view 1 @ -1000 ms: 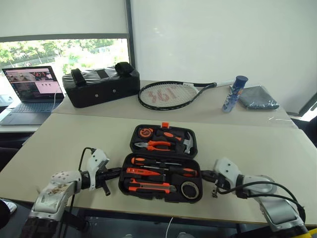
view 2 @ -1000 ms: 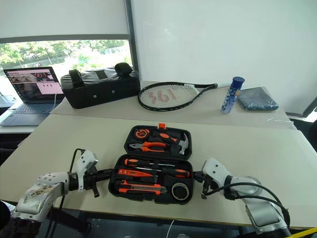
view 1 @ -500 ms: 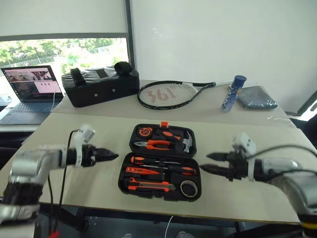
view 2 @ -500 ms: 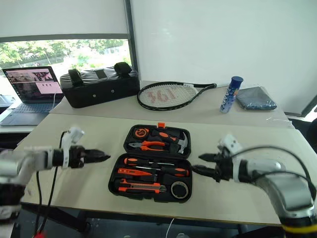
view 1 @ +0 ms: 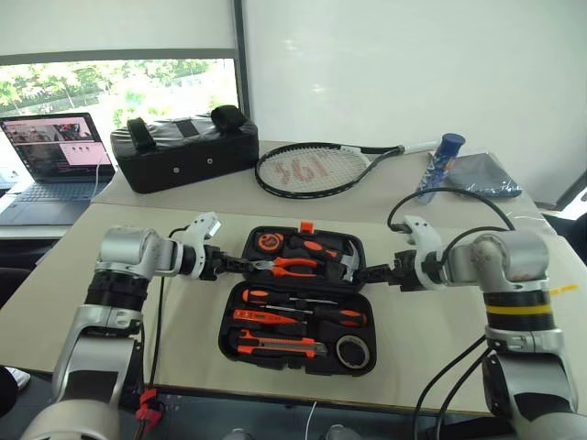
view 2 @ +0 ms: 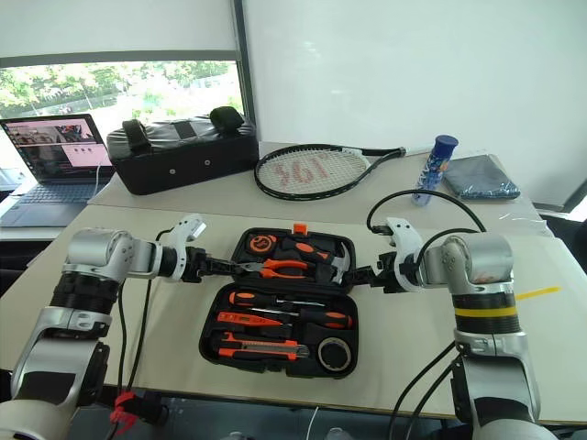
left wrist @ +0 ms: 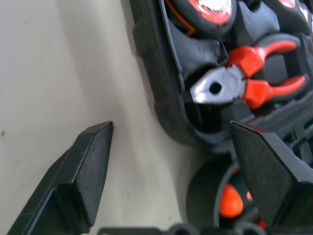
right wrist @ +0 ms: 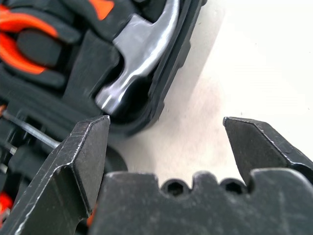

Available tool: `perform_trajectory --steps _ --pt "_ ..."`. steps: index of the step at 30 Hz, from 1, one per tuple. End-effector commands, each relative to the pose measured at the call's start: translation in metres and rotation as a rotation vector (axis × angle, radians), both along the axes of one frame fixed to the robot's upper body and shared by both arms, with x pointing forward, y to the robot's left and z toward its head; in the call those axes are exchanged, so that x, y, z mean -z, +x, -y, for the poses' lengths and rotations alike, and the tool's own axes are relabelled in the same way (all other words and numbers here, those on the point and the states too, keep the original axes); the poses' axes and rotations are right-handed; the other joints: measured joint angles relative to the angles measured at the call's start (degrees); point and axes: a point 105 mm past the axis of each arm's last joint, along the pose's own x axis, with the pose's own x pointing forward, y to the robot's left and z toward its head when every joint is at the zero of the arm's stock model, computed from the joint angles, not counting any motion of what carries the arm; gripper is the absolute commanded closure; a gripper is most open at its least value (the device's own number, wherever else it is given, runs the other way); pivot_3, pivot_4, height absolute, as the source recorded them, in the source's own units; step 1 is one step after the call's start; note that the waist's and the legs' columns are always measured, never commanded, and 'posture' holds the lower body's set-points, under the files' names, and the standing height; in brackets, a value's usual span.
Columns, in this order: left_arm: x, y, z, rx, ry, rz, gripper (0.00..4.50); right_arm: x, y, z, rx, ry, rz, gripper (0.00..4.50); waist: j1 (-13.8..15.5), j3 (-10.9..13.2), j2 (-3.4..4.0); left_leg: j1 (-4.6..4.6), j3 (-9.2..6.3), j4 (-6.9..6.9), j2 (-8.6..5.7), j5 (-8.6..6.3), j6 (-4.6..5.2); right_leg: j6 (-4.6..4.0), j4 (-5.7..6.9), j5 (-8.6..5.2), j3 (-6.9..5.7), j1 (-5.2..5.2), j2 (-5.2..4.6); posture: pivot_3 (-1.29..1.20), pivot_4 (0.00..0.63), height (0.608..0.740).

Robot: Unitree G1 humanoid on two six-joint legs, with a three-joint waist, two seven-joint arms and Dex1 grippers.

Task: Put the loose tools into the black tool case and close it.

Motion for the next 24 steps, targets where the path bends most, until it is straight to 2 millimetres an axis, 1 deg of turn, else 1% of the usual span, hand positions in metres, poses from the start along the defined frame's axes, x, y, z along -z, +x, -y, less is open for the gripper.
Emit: perform_trajectory --steps 1,3,5,6,7,9,11,12,13,15,16,17,21,24 --pt "-0.010 0.007 0.004 0.004 0.001 0.042 0.45 -0.009 0.008 0.001 0.031 -0.002 0.028 0.17 -0.1 0.0 0.00 0.00 0.00 0.00 0.00 0.00 0.00 0.00 0.00 0.00 0.00 0.01 0.00 0.00 0.150 0.740" --pt "-0.007 0.009 0.004 -0.002 0.018 0.042 0.45 -0.006 0.010 0.000 0.030 -0.015 0.023 0.17 -0.1 0.0 0.00 0.01 0.00 0.00 -0.01 0.00 0.00 0.01 0.01 0.01 0.00 0.01 0.00 0.00 0.150 0.740" --pt "-0.004 0.009 0.003 -0.007 0.031 0.033 0.43 -0.002 0.010 -0.001 0.028 -0.027 0.012 0.69 -0.1 0.0 0.00 0.04 -0.01 0.00 -0.01 0.01 -0.01 0.01 0.02 0.01 0.00 0.03 0.00 0.00 0.150 0.740" --pt "-0.003 0.009 0.002 -0.007 0.036 0.030 0.97 -0.001 0.010 -0.001 0.027 -0.032 0.008 0.86 -0.1 0.0 0.00 0.05 -0.01 0.00 -0.02 0.01 -0.01 0.02 0.03 0.01 0.00 0.05 0.00 0.00 0.150 0.740" --pt "-0.002 0.009 0.001 -0.010 0.038 0.026 1.21 0.001 0.010 -0.002 0.027 -0.033 0.002 1.21 -0.2 0.0 0.00 0.07 -0.01 0.00 -0.03 0.02 -0.01 0.02 0.03 0.01 0.01 0.07 -0.01 0.00 0.150 0.740" --pt "0.001 0.009 -0.001 -0.017 0.044 0.015 2.08 0.003 0.010 -0.003 0.027 -0.040 -0.004 1.96 -0.2 0.0 0.01 0.09 -0.01 0.00 -0.03 0.02 -0.02 0.03 0.03 0.02 0.00 0.09 0.00 0.00 0.150 0.740" --pt "0.005 0.008 -0.002 -0.016 0.050 0.001 2.84 0.005 0.012 -0.004 0.033 -0.041 -0.008 2.68 -0.1 0.0 0.01 0.11 -0.02 0.01 -0.03 0.02 -0.02 0.04 0.02 0.02 0.00 0.13 0.00 0.00 0.150 0.740" --pt "0.006 0.007 -0.002 -0.015 0.053 -0.001 3.11 0.005 0.012 -0.005 0.035 -0.041 -0.009 2.91 -0.1 0.0 0.02 0.13 -0.02 0.01 -0.04 0.02 -0.02 0.04 0.02 0.02 -0.01 0.16 -0.01 0.00 0.150 0.740" --pt "0.006 0.006 -0.001 -0.012 0.042 -0.012 3.48 0.005 0.012 -0.006 0.030 -0.041 -0.014 3.24 -0.1 0.0 0.02 0.16 -0.02 0.01 -0.05 0.02 -0.02 0.05 0.02 0.03 0.00 0.19 -0.02 0.00 0.150 0.740" --pt "0.007 0.006 0.000 -0.010 0.037 -0.017 4.22 0.006 0.011 -0.010 0.026 -0.025 -0.033 3.94 -0.1 0.0 0.06 0.18 -0.03 0.01 -0.07 0.03 -0.01 0.07 0.02 0.04 0.00 0.21 -0.04 0.00 0.150 0.740" --pt "0.008 0.006 0.001 -0.011 0.036 -0.018 4.50 0.007 0.011 -0.011 0.025 -0.019 -0.041 4.34 -0.1 -0.1 0.09 0.20 -0.03 0.01 -0.08 0.04 -0.01 0.08 0.02 0.04 0.00 0.25 -0.05 0.00 0.150 0.740" --pt "0.008 0.006 0.001 -0.014 0.029 -0.020 4.50 0.007 0.011 -0.011 0.029 -0.019 -0.046 4.44 -0.1 -0.1 0.10 0.25 -0.04 0.01 -0.09 0.04 -0.01 0.08 0.02 0.04 0.00 0.30 -0.06 0.00 0.150 0.740" --pt "0.006 0.009 -0.001 -0.036 0.010 -0.018 4.50 0.007 0.012 -0.011 0.033 -0.019 -0.048 4.44 -0.1 -0.1 0.17 0.29 -0.04 0.01 -0.11 0.07 0.02 0.09 0.05 0.05 0.00 0.33 -0.07 0.00 0.150 0.740" --pt "0.004 0.010 -0.004 -0.045 -0.003 -0.002 4.50 0.002 0.014 -0.010 0.040 -0.003 -0.019 4.44 -0.1 -0.1 0.18 0.29 -0.04 0.01 -0.13 0.08 0.03 0.10 0.07 0.06 0.01 0.32 -0.07 0.00 0.150 0.740"
